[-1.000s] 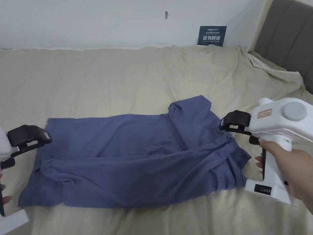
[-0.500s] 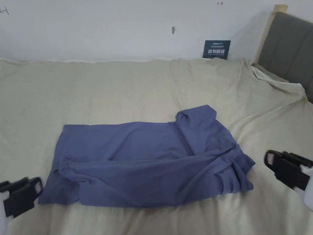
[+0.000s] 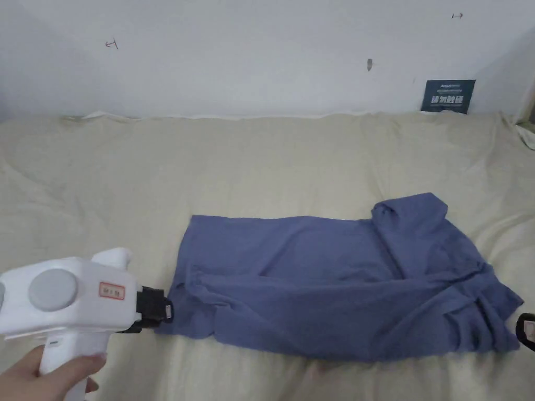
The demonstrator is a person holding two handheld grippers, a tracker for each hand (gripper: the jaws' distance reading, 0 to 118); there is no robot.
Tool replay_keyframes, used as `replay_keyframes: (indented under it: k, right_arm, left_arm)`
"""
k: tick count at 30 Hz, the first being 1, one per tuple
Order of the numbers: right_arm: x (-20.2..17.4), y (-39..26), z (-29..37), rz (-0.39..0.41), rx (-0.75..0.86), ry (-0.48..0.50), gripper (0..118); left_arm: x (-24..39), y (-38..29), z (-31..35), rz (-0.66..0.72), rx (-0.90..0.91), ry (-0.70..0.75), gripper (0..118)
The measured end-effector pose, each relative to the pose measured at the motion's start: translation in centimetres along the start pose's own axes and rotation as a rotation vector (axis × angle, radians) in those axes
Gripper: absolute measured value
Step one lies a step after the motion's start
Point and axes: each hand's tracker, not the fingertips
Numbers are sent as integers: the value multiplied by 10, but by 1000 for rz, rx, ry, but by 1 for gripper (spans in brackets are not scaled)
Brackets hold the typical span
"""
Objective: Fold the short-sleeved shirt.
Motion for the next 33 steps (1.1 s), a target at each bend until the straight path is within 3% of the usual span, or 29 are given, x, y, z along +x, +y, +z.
replay_keyframes:
  k: [1, 2, 3, 4, 7, 16, 17, 19, 22, 23, 25, 27, 29, 33]
  right_arm:
    - [0, -1, -1, -12, -14, 16, 0]
    - [0, -3, -2, -18, -20, 20, 0]
    - [1, -3, -4, -23, -29, 23, 0]
    - [1, -5, -6, -25, -42, 22, 0]
    - [4, -10, -12, -22, -81, 19, 0]
    - [13, -21, -28, -21, -159, 5, 0]
    - [14, -21, -30, -20, -165, 3, 0]
    - [14, -22, -35, -23, -174, 4, 0]
    - [13, -22, -41, -32, -188, 5, 0]
    - [12, -21, -41, -33, -191, 6, 0]
    - [9, -18, -40, -39, -188, 8, 0]
    - [10, -16, -39, -34, -172, 10, 0]
    - [12, -11, -40, -16, -157, 11, 0]
    - [31, 21, -56, 83, -179, -58, 0]
  left_arm:
    - [-2, 8, -11, 12, -8, 31, 87]
    - [-3, 15, -22, 18, -43, 66, 87]
    - [-5, 23, -32, -8, -68, 93, 112]
    - [-5, 27, -40, -27, -64, 134, 118]
    - [-5, 42, -62, -66, -119, 241, 118]
    - [7, 24, -89, -101, -335, 340, 118]
    - [7, 21, -87, -84, -321, 328, 115]
    - [11, 14, -82, -30, -276, 260, 99]
    - [16, 18, -79, -118, -269, 320, 82]
    - [17, 19, -76, -132, -266, 319, 70]
    - [14, 29, -74, -129, -231, 287, 19]
    - [21, 35, -66, -156, -194, 319, 8]
    - [24, 35, -65, -199, -204, 252, 7]
    - [27, 41, -63, -205, -189, 287, 7]
